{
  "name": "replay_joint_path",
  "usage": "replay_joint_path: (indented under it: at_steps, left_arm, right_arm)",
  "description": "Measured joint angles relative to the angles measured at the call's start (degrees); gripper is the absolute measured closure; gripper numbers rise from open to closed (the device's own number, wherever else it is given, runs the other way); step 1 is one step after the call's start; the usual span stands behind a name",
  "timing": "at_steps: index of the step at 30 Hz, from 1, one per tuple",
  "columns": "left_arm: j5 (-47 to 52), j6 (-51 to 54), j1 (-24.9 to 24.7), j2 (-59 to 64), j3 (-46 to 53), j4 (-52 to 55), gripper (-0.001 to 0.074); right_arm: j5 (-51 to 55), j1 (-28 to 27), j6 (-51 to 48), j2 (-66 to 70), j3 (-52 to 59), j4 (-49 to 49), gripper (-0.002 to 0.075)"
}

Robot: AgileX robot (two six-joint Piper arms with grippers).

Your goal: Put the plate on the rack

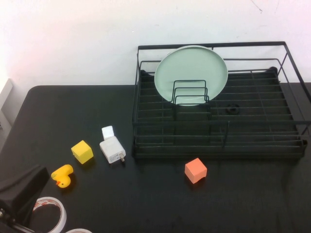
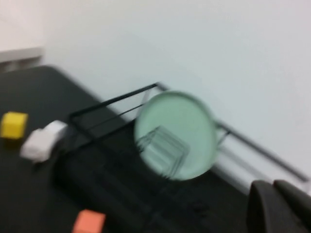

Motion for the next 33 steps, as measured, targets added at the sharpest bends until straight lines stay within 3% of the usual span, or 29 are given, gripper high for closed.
replay_joint_path:
  at_steps: [8, 13, 15, 20, 23, 26, 33]
  left_arm:
    - [0.0, 0.0, 0.0, 0.0, 0.0, 0.0, 0.0737]
    - [0.0, 0.0, 0.0, 0.0, 0.0, 0.0, 0.0736]
    - [0.0, 0.0, 0.0, 0.0, 0.0, 0.0, 0.0737]
    - [0.0, 0.0, 0.0, 0.0, 0.0, 0.0, 0.0736]
    - [0.0, 0.0, 0.0, 0.0, 0.0, 0.0, 0.0736]
    - [0.1, 0.0, 0.0, 0.0, 0.0, 0.0, 0.0736]
    - [0.1, -0.3, 0.0, 0.0, 0.0, 0.0, 0.0736]
  right_arm:
    - [-10.7, 0.0, 0.2, -18.5, 9.6, -0.4, 0.0721]
    - [-17.3, 0.0, 4.3, -21.9, 17.3, -0.2, 0.0721]
    - [-19.2, 0.0, 13.6, -22.3, 21.0, -6.0, 0.0721]
    - [-16.8, -1.4, 63.0, -25.4, 27.9, -45.1, 0.0721]
    - [-14.0, -2.7, 81.1, -28.1, 31.0, -60.2, 0.0721]
    - [-13.6, -4.3, 87.6, -28.9, 33.9, -64.4, 0.0721]
    - [-11.7, -6.1, 90.1, -29.0, 33.8, -66.5, 0.0721]
